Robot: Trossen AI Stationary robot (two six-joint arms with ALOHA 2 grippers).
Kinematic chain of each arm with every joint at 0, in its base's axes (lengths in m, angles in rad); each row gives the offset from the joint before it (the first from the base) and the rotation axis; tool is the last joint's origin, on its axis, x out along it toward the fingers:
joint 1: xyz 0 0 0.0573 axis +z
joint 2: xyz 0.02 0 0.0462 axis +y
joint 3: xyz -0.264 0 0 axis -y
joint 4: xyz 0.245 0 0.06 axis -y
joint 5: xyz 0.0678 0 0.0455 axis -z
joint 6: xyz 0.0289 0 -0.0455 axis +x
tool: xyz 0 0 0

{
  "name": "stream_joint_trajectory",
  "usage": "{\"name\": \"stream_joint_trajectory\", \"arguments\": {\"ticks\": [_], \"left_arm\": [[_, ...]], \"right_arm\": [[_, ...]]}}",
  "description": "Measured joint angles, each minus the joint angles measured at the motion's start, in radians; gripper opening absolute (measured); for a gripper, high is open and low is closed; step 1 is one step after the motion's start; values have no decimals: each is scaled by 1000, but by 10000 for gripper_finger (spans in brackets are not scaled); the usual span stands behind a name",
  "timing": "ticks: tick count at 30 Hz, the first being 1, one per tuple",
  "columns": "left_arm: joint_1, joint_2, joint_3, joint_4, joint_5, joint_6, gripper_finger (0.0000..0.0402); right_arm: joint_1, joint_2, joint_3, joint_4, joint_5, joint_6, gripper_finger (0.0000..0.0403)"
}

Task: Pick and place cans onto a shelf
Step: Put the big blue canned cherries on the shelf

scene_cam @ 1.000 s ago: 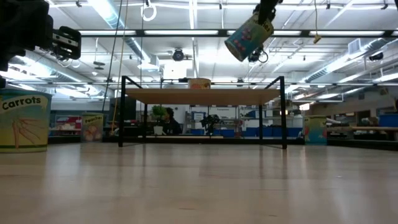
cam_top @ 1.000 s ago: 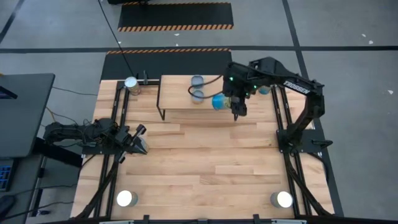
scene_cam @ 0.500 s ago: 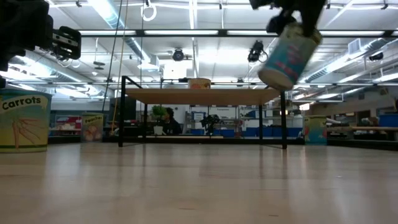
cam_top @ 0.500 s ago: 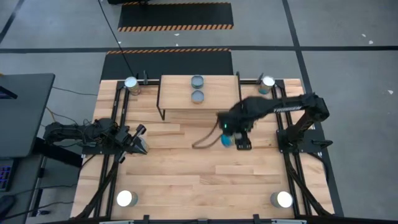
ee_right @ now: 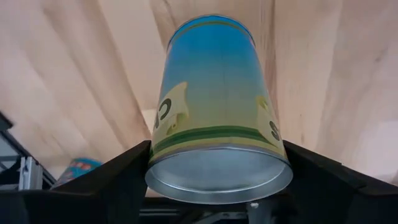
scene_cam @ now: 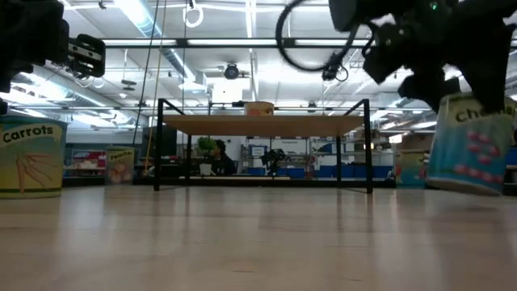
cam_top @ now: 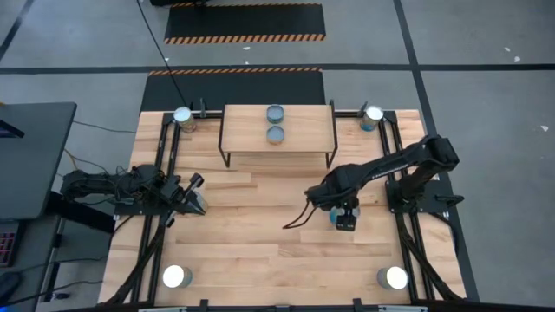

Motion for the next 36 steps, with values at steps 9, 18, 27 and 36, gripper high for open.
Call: {"name": "stream_joint_trajectory", "arguments": {"ticks": [9,18,27,36], "left_arm": [[0,0,0,-1,0,0,27],[0,0,0,0,0,0,27],[0,0,0,0,0,0,27],[0,0,0,0,0,0,27]], "right_arm": [[1,148,68,-101,-12,-27,332],[-3,188,188,-120,21,-74,333],[12,178,253,-74,136,-103,389],[24,141,253,-38,146,-119,385]]}}
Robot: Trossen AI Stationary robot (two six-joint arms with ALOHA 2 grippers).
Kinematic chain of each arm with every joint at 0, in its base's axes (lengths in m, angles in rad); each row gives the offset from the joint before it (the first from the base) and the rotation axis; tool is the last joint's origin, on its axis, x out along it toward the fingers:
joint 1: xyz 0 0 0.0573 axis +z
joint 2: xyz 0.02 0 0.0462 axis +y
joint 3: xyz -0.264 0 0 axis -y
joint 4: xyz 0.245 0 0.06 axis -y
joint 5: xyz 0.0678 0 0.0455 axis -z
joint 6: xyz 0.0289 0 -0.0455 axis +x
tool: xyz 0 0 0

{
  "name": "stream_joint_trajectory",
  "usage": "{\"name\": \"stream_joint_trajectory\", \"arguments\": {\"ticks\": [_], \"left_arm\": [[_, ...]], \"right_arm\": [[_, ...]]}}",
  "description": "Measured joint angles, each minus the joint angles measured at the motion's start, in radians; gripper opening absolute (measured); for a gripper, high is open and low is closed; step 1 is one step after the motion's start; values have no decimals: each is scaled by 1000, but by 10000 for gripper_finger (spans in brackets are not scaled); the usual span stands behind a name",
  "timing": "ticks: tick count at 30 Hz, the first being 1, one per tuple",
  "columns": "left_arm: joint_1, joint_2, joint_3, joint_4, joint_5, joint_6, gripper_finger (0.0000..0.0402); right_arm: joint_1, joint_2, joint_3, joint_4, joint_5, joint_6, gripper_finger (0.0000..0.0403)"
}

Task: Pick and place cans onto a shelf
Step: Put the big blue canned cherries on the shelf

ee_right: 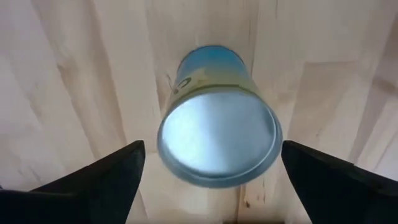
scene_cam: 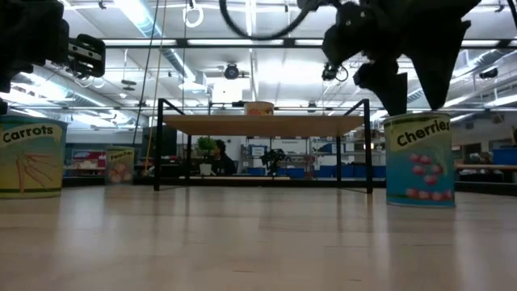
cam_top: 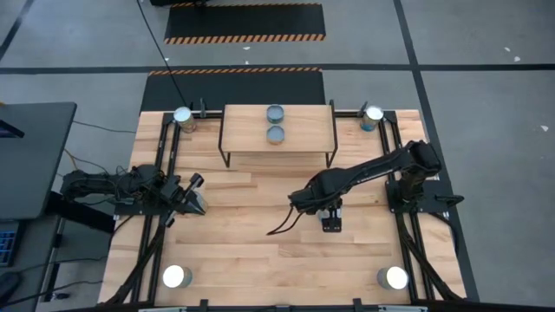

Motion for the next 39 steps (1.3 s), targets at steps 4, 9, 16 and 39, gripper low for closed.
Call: {"name": "stream_joint_trajectory", "arguments": {"ticks": [4,9,16,39], "left_arm": [[0,0,0,0,0,0,27],[0,0,0,0,0,0,27],[0,0,0,0,0,0,27],[0,0,0,0,0,0,27]], "right_arm": [[25,-66,0,2,23,87,393],[83,-168,0,-5,135,216,398],[192,-285,-2,-26,311,402,400],[450,-669,-765,562,399,661,400]]}}
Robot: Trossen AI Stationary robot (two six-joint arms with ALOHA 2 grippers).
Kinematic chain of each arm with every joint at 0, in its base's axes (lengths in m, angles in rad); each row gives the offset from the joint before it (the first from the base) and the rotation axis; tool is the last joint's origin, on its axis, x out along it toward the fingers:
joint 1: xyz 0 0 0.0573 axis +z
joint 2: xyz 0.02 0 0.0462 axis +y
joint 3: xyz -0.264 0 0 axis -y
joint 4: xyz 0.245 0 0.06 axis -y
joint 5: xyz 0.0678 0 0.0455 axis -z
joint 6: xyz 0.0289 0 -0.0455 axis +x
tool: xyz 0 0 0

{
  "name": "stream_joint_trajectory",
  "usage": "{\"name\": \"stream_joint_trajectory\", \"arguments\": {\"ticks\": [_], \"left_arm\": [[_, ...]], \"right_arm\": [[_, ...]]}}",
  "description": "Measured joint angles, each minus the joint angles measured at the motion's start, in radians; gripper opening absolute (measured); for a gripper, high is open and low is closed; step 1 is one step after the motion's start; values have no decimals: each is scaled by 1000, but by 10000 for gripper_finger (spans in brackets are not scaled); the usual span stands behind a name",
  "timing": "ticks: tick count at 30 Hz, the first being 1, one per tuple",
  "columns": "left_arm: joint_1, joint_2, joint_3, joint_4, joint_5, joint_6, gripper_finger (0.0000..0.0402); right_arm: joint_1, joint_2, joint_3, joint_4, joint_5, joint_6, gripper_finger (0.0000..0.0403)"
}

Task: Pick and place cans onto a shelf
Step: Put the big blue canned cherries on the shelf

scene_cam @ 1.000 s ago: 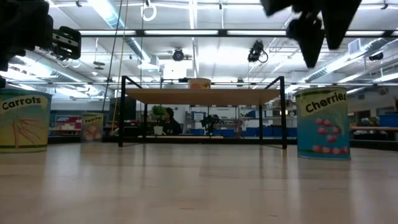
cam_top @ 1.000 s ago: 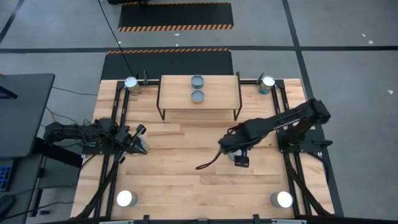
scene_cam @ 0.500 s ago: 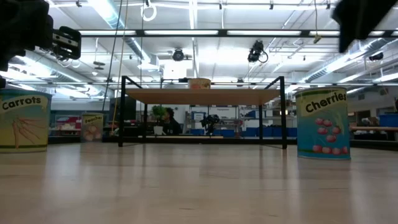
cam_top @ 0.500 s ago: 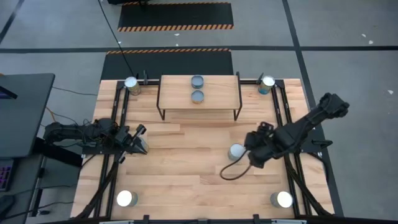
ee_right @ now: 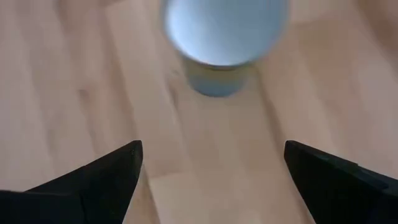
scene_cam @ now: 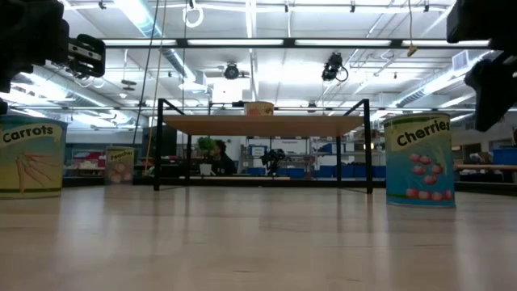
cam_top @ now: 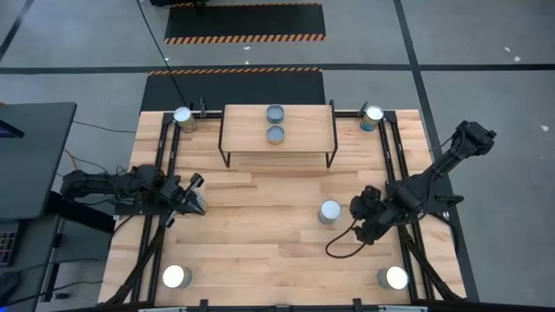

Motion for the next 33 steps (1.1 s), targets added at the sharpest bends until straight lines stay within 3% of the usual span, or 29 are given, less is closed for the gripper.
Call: {"name": "stream_joint_trajectory", "arguments": {"ticks": [7,14,25,33], "left_arm": [[0,0,0,0,0,0,27],[0,0,0,0,0,0,27],[0,0,0,2,0,0,27],[0,0,0,1,0,0,27]], "right_arm": [[-5,21,-91,240,54,-129,400],[-44,46,-118,262,102,-131,400],[-107,114,-139,434,223,-202,400],[-156,121,-139,519,216,-292,400]]}}
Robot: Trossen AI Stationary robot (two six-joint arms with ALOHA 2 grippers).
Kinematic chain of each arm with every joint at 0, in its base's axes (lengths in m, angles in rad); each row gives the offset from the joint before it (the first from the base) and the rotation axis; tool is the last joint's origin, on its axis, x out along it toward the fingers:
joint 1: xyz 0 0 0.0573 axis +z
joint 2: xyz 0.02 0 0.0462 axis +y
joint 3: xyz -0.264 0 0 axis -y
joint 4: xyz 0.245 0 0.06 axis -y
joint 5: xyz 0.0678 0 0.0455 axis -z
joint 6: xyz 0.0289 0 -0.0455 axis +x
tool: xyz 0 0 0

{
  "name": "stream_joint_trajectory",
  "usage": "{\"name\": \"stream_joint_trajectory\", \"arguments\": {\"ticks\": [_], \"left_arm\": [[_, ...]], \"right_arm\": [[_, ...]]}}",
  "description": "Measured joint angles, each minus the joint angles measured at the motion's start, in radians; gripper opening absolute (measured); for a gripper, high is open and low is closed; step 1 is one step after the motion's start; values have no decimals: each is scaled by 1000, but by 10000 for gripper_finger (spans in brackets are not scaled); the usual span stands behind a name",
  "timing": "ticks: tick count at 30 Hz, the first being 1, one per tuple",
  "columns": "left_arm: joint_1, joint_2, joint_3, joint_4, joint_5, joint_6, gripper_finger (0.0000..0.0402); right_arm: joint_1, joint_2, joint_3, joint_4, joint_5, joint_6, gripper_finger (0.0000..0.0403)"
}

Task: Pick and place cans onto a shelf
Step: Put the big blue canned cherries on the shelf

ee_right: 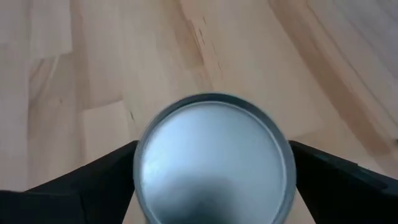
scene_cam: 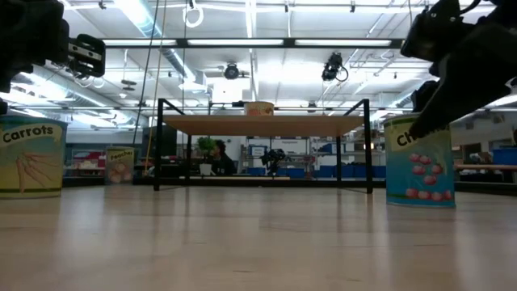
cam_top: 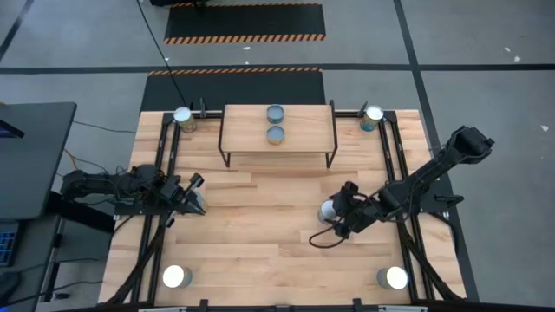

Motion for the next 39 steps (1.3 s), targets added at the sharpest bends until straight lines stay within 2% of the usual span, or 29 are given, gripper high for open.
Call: {"name": "stream_joint_trajectory", "arguments": {"ticks": [14,23,30,39], "left_arm": [[0,0,0,0,0,0,27],[0,0,0,0,0,0,27],[0,0,0,0,0,0,27],[0,0,0,0,0,0,27]], "right_arm": [[-6,5,-82,48,-14,16,400],[0,5,-83,151,38,-109,400],[0,5,-83,273,28,-176,400],[-13,-13,-83,268,-16,-198,400]]}}
